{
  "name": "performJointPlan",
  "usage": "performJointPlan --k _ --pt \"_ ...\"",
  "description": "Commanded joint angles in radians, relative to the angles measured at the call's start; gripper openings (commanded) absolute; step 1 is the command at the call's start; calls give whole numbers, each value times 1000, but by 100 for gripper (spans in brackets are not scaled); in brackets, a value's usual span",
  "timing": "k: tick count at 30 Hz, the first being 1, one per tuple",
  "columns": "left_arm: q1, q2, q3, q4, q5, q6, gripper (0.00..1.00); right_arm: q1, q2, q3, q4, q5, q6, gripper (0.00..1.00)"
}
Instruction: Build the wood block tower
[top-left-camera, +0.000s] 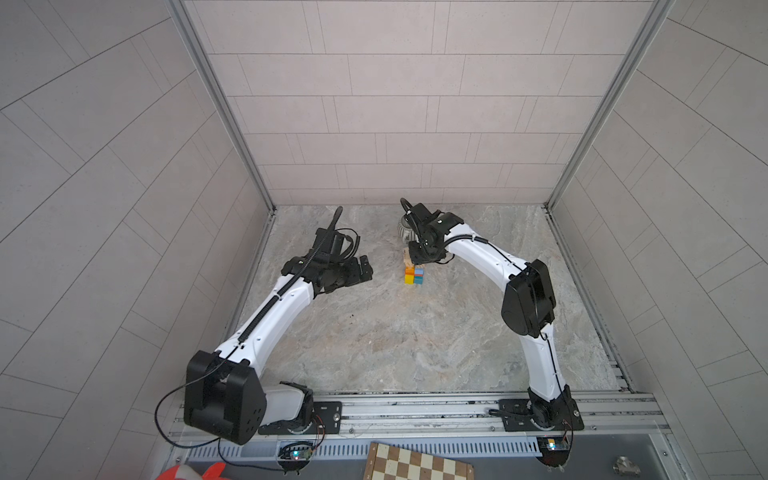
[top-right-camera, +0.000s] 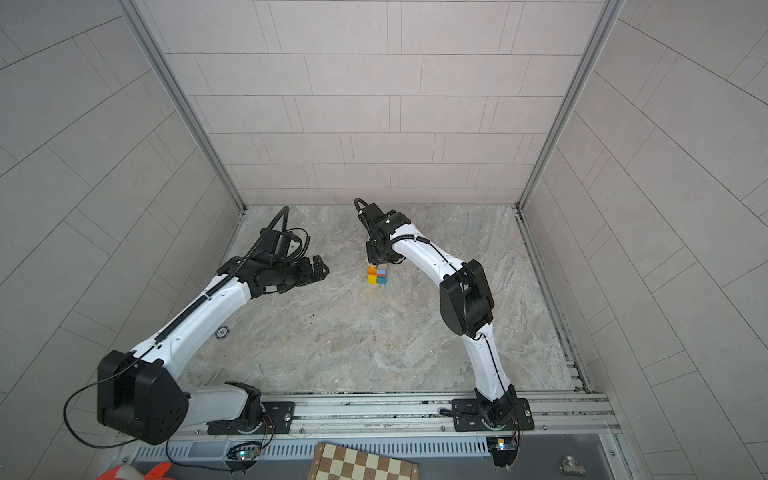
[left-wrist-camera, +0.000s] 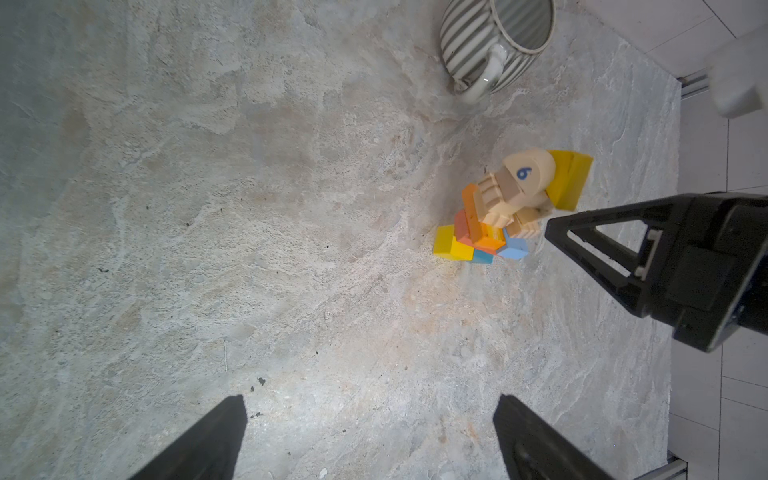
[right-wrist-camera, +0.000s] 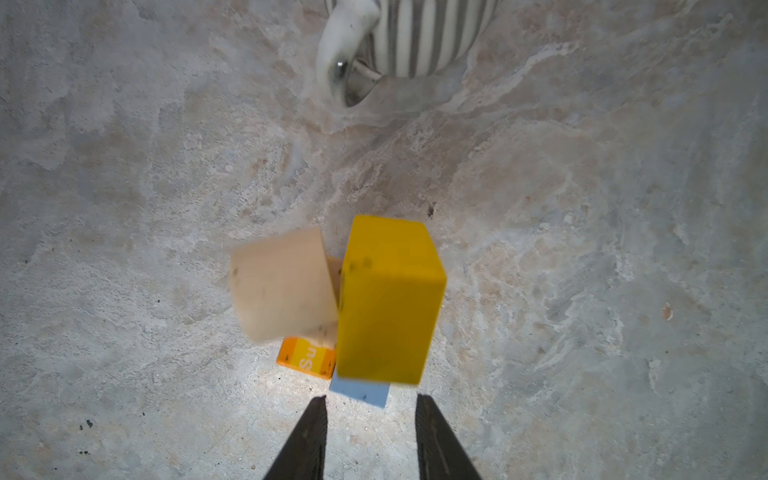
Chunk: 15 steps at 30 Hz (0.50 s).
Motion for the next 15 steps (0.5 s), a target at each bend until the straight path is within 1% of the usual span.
performJointPlan --k 1,9,15 --pt "8 -21 -13 5 5 -3 100 5 -52 -12 -3 15 11 37" --pt "8 -22 -14 5 3 -2 100 0 -87 -27 1 26 6 37" --pt "8 -18 -11 7 7 16 100 -26 -153 -79 32 11 -9 38"
